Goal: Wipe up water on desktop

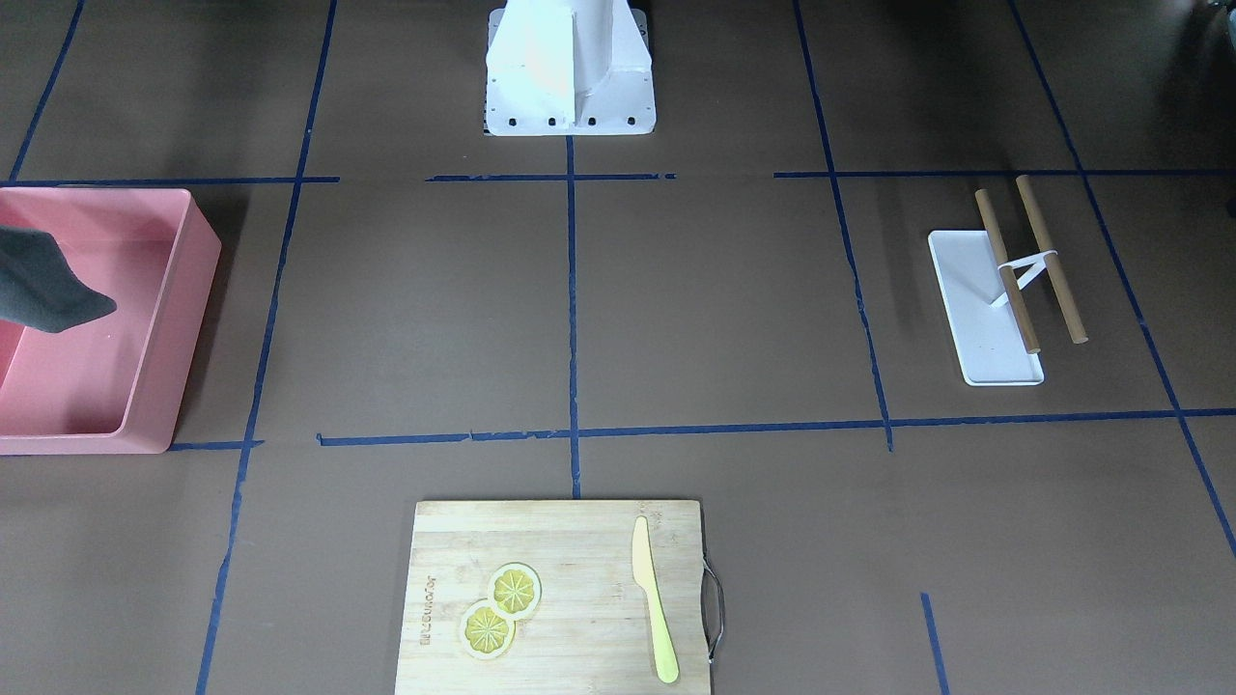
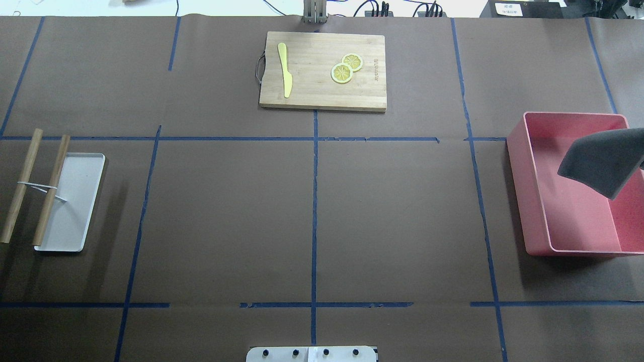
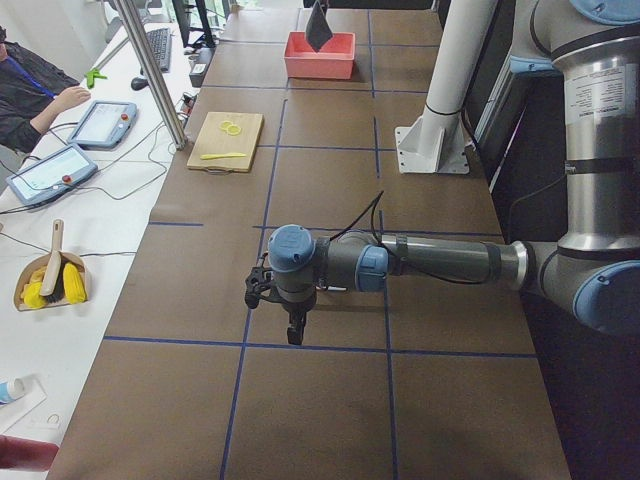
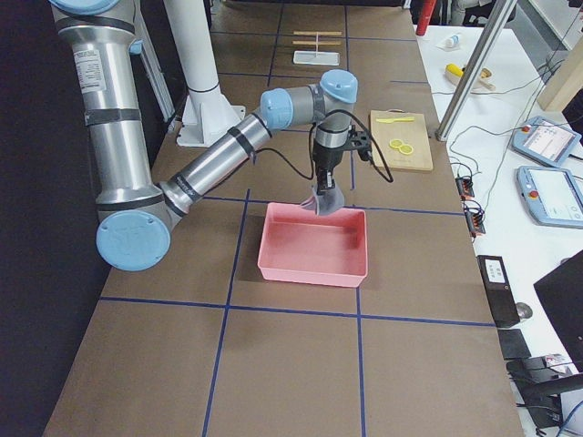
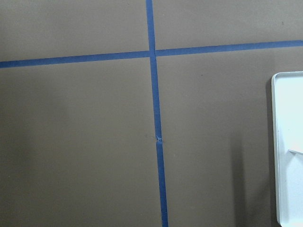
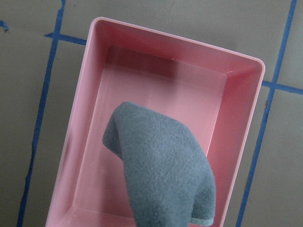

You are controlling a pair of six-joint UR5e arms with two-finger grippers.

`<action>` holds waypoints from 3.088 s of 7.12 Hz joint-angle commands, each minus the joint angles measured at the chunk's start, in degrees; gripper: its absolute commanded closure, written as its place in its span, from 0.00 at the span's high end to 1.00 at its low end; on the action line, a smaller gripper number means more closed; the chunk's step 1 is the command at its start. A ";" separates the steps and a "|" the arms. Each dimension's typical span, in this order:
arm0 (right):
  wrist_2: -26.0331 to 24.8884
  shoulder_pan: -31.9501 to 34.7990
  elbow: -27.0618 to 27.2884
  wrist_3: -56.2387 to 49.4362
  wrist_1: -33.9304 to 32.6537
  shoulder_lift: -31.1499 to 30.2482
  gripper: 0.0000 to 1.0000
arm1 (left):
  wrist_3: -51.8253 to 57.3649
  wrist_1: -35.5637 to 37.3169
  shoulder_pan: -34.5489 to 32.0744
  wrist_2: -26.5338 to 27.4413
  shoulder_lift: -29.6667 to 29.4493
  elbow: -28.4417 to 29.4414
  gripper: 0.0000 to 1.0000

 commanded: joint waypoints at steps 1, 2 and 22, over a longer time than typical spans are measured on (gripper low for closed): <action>0.11 0.05 -0.76 -0.55 1.44 -1.00 0.21 | -0.01 0.00 0.00 -0.02 -0.01 -0.04 1.00; 0.29 0.05 -1.29 0.06 1.44 -0.56 0.98 | -0.01 0.00 0.00 -0.02 -0.01 -0.04 1.00; 4.33 15.52 -13.60 -9.87 17.08 -13.92 1.00 | 0.43 -0.09 -0.35 1.13 0.43 1.19 1.00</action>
